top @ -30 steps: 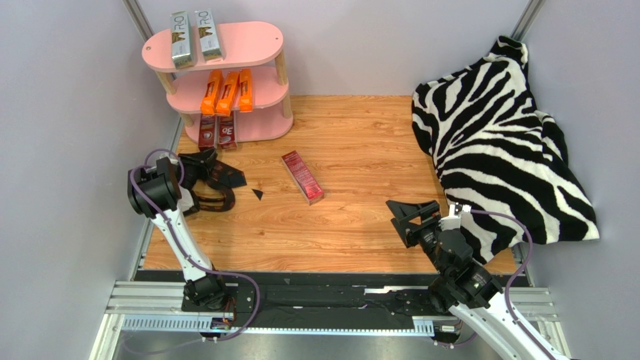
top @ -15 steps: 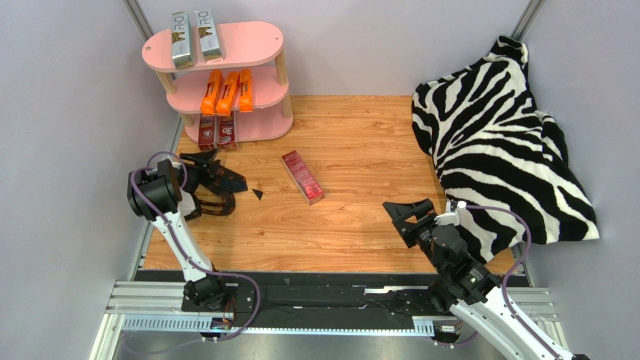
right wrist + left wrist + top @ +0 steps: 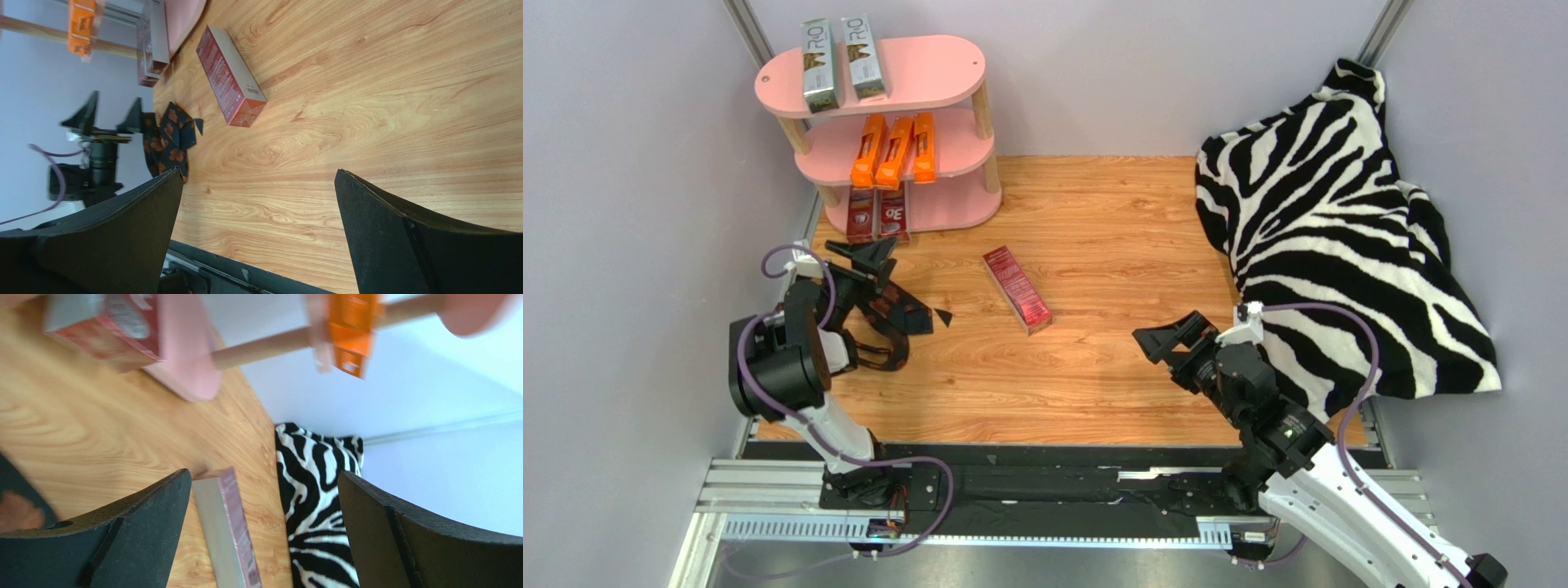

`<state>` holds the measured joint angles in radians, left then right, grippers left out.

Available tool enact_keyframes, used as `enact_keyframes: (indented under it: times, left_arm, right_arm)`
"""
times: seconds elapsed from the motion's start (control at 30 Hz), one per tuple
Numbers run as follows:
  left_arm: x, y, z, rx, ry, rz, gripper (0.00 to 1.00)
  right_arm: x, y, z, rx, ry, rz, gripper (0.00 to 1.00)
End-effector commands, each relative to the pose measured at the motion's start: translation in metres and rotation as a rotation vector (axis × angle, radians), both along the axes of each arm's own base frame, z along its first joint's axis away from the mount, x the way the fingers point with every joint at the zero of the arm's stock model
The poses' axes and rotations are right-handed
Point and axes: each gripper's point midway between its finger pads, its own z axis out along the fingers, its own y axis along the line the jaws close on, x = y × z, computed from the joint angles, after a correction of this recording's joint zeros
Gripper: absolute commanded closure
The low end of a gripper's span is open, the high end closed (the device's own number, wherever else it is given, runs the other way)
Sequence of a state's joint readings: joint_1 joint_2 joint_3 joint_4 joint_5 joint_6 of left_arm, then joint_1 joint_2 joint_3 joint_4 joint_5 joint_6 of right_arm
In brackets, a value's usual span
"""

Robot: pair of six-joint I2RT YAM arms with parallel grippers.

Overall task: Place and organize the toothpastes onto the shelf
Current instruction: Place the toothpaste on the shelf, then pick up the toothpaste from the center of the board.

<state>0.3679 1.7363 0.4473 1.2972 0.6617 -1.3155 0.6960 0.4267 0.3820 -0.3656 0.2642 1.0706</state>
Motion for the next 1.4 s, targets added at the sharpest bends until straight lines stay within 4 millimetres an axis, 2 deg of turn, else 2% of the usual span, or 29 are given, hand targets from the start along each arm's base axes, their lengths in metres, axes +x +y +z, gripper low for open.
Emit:
enact_keyframes:
  times: [0.0, 0.07, 0.1, 0.13, 0.17, 0.2, 0.23, 0.27, 0.3, 0.33, 0.37, 0.4, 0.47, 0.5, 0.53, 0.57, 0.63, 0.7, 0.73, 0.8, 0.83, 0.93, 0.97, 1.03, 1.13, 1.2, 1.23, 1.27, 1.37]
  left_arm:
    - [-0.025, -0.024, 0.035, 0.109, -0.099, -0.067, 0.01]
    - [-0.041, -0.030, 0.051, 0.172, -0.144, -0.075, 0.01]
    - [-0.047, -0.032, 0.047, 0.181, -0.114, -0.075, 0.01]
    - [-0.058, -0.036, 0.067, 0.225, -0.161, -0.076, 0.01]
    - [-0.063, -0.035, 0.069, 0.313, -0.171, -0.072, 0.01]
    - [-0.071, -0.039, 0.052, 0.309, -0.061, -0.087, 0.01]
    - [-0.081, -0.039, 0.081, 0.387, -0.130, -0.048, 0.01]
    - [-0.088, -0.039, 0.085, 0.474, -0.134, -0.038, 0.01]
    - [-0.100, -0.042, 0.071, 0.485, -0.039, -0.052, 0.01]
    - [-0.111, -0.046, 0.099, 0.537, -0.105, -0.023, 0.01]
    - [-0.117, -0.048, 0.103, 0.556, -0.104, -0.024, 0.01]
    - [-0.126, -0.051, 0.094, 0.568, -0.053, -0.045, 0.01]
    - [-0.135, -0.058, 0.107, 0.586, -0.074, -0.076, 0.01]
    - [-0.139, -0.060, 0.101, 0.590, -0.045, -0.099, 0.01]
    - [-0.142, -0.063, 0.105, 0.597, -0.051, -0.115, 0.01]
    - [-0.144, -0.065, 0.104, 0.600, -0.042, -0.129, 0.01]
    - [-0.150, -0.067, 0.102, 0.617, -0.022, -0.153, 0.01]
    - [-0.155, -0.069, 0.102, 0.611, -0.002, -0.163, 0.01]
    - [-0.158, -0.070, 0.107, 0.596, -0.008, -0.160, 0.01]
    - [-0.162, -0.075, 0.114, 0.576, -0.025, -0.174, 0.01]
    - [-0.163, -0.078, 0.122, 0.569, -0.037, -0.183, 0.01]
    - [-0.164, -0.082, 0.133, 0.561, -0.032, -0.219, 0.01]
    - [-0.163, -0.081, 0.133, 0.575, -0.030, -0.229, 0.01]
    - [-0.163, -0.083, 0.135, 0.580, -0.021, -0.256, 0.01]
    - [-0.162, -0.085, 0.133, 0.581, -0.015, -0.281, 0.01]
    - [-0.162, -0.086, 0.129, 0.575, -0.007, -0.295, 0.01]
    - [-0.162, -0.086, 0.128, 0.573, -0.003, -0.300, 0.01]
    - [-0.161, -0.087, 0.127, 0.572, -0.005, -0.304, 0.01]
    - [-0.159, -0.088, 0.122, 0.559, 0.003, -0.321, 0.01]
  right_arm:
    - [0.003, 0.007, 0.024, -0.055, -0.062, 0.061, 0.00]
    - [0.006, 0.009, 0.020, -0.100, -0.055, 0.080, 0.00]
    - [0.008, 0.011, 0.027, -0.109, -0.064, 0.086, 0.00]
    - [0.010, 0.012, 0.024, -0.138, -0.053, 0.094, 0.00]
    - [0.012, 0.013, 0.024, -0.174, -0.056, 0.104, 0.00]
    - [0.015, 0.014, 0.032, -0.187, -0.070, 0.107, 0.00]
    - [0.018, 0.015, 0.034, -0.204, -0.075, 0.110, 0.00]
    - [0.023, 0.017, 0.027, -0.242, -0.053, 0.111, 0.00]
    - [0.026, 0.018, 0.028, -0.271, -0.062, 0.125, 0.00]
    - [0.031, 0.022, 0.035, -0.282, -0.074, 0.130, 0.00]
    - [0.036, 0.026, 0.027, -0.317, -0.052, 0.144, 0.00]
    - [0.040, 0.030, 0.027, -0.344, -0.057, 0.161, 0.00]
    - [0.049, 0.040, 0.037, -0.366, -0.074, 0.179, 0.00]
    - [0.055, 0.048, 0.027, -0.406, -0.048, 0.201, 0.00]
    - [0.058, 0.051, 0.027, -0.442, -0.056, 0.222, 0.00]
    - [0.067, 0.058, 0.040, -0.453, -0.079, 0.216, 0.00]
    - [0.074, 0.072, 0.033, -0.521, -0.069, 0.266, 0.00]
    - [0.081, 0.088, 0.046, -0.538, -0.109, 0.289, 0.00]
    - [0.085, 0.096, 0.034, -0.571, -0.093, 0.313, 0.00]
    - [0.090, 0.114, 0.041, -0.617, -0.147, 0.350, 0.00]
    - [0.093, 0.122, 0.027, -0.654, -0.133, 0.379, 0.00]
    - [0.099, 0.145, 0.023, -0.699, -0.149, 0.458, 0.00]
    - [0.101, 0.152, 0.006, -0.728, -0.129, 0.493, 0.00]
    - [0.106, 0.164, -0.002, -0.736, -0.125, 0.516, 0.00]
    - [0.113, 0.178, -0.007, -0.704, -0.154, 0.522, 0.00]
    - [0.119, 0.188, -0.021, -0.712, -0.153, 0.542, 0.00]
    - [0.124, 0.193, -0.017, -0.712, -0.162, 0.539, 0.00]
    - [0.127, 0.196, -0.034, -0.742, -0.137, 0.548, 0.00]
    - [0.140, 0.207, -0.040, -0.770, -0.157, 0.551, 0.00]
